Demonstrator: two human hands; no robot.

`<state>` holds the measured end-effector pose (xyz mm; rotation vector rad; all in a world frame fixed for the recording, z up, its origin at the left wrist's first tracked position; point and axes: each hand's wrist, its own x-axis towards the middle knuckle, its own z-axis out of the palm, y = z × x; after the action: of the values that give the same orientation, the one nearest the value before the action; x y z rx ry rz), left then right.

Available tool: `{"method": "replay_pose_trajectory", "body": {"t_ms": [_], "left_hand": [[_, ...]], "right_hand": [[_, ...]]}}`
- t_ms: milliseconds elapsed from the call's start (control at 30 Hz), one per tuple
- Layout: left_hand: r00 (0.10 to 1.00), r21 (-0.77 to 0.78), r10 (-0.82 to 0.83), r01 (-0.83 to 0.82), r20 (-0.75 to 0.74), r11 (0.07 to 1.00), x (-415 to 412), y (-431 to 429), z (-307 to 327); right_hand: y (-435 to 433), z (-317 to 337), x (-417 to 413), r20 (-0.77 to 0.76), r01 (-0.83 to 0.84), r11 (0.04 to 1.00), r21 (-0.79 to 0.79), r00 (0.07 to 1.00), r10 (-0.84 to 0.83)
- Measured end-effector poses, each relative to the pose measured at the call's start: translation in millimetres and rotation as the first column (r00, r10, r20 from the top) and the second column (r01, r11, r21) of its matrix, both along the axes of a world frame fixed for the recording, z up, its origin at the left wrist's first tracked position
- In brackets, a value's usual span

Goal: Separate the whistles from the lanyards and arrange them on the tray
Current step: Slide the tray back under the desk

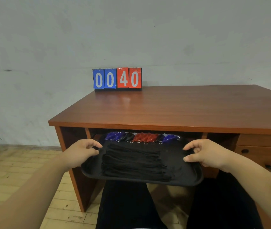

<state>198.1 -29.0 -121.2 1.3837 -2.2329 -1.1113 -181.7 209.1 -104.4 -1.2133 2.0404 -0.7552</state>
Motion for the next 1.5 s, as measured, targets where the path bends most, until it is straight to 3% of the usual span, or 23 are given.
{"method": "replay_pose_trajectory", "body": {"t_ms": [233,633,767,933,1033,1200,1500], "left_hand": [[1.0,-0.056,0.001,0.0,0.023,0.998,-15.3,-0.8,-1.6],[0.99,-0.122,-0.085,0.098,0.11,0.988,-11.2,10.1,-7.9],[0.97,-0.054,-0.195,0.205,0.147,0.977,-4.5,14.0,-6.2],[0.928,-0.101,-0.295,0.324,0.229,0.941,-4.8,22.3,-5.6],[0.928,-0.122,-0.302,0.333,0.217,0.935,-6.2,20.5,-2.3],[0.945,-0.186,-0.239,0.282,0.223,0.941,-7.7,20.2,-3.2],[0.972,-0.284,-0.079,0.143,0.223,0.948,-22.5,25.7,-6.8]], "right_hand": [[-16.1,-10.3,-3.1,-0.239,-0.027,0.999,0.034,0.97,0.035],[-21.8,-20.8,2.8,-0.457,0.014,1.0,0.018,0.89,-0.004],[-9.6,-22.4,5.3,-0.408,-0.001,1.0,-0.029,0.913,-0.011],[6.9,-13.8,11.1,-0.242,-0.256,0.962,0.098,0.931,0.273],[6.6,-13.1,14.7,-0.239,-0.287,0.957,0.041,0.927,0.288],[10.2,-17.0,12.1,-0.249,-0.332,0.943,0.038,0.91,0.33],[-3.3,-22.8,12.7,-0.422,-0.245,0.969,-0.041,0.883,0.205]]}}
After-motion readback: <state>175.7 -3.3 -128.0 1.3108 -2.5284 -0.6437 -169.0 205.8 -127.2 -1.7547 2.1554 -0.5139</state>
